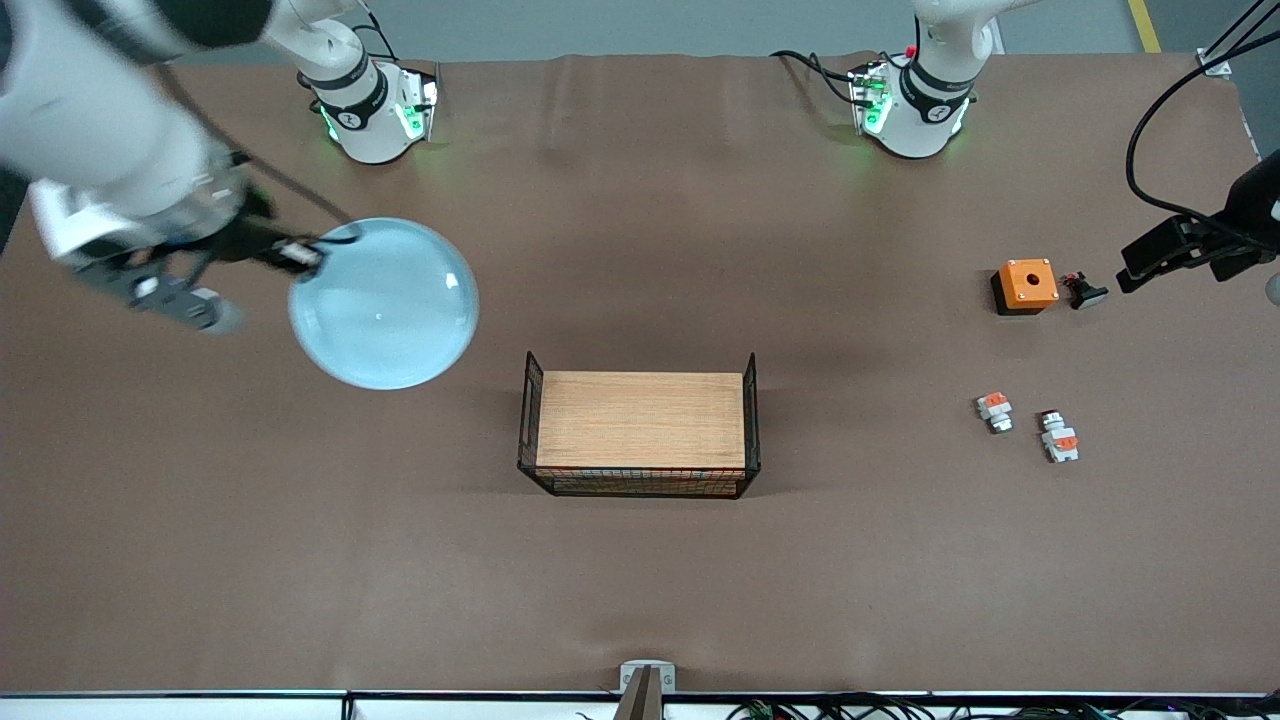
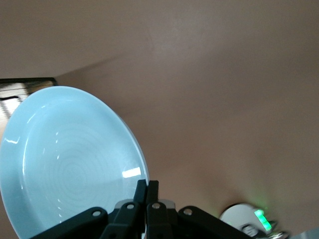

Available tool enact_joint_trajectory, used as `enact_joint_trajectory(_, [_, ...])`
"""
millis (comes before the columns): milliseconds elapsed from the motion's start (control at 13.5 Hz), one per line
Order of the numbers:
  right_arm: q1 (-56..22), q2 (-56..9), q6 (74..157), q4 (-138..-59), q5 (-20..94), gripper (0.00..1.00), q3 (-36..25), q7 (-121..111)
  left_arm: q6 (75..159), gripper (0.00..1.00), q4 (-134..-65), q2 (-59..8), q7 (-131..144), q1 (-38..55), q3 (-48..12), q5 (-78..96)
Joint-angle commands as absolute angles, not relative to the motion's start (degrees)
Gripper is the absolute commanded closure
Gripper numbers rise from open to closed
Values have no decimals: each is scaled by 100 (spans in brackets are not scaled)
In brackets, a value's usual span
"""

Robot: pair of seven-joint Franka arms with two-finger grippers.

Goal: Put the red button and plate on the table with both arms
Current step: 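Lift the blue plate out of the tray with the right gripper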

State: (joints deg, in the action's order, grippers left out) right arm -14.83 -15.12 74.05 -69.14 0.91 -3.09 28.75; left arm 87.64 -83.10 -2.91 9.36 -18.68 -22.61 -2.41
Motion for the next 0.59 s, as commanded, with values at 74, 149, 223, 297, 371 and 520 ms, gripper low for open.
enact_joint_trajectory(74, [-354, -1494, 8363, -7881, 26, 100, -193, 805, 8649, 0, -8323, -167, 1020, -1890, -2373, -176])
enact_joint_trajectory(149, [-143, -1494, 8794, -8223, 18, 100, -193, 373, 8640, 0, -8341, -158, 1020, -1820, -2338, -167])
enact_joint_trajectory(223, [51, -1494, 9259, -8522, 18, 100, -193, -14, 8631, 0, -8350, -123, 1028, -1489, -2181, -184])
enact_joint_trajectory(297, [253, -1529, 9716, -8812, 18, 100, -193, -348, 8579, 0, -8384, -62, 1028, -1016, -1736, -193])
enact_joint_trajectory(371, [420, -1599, 10147, -9076, 18, 100, -193, -595, 8456, 0, -8402, -1, 1028, -550, -1340, -193])
enact_joint_trajectory(520, [658, -1835, 10747, -9394, 18, 100, -193, -817, 8446, 0, -8629, 192, 1020, -413, -1196, -176])
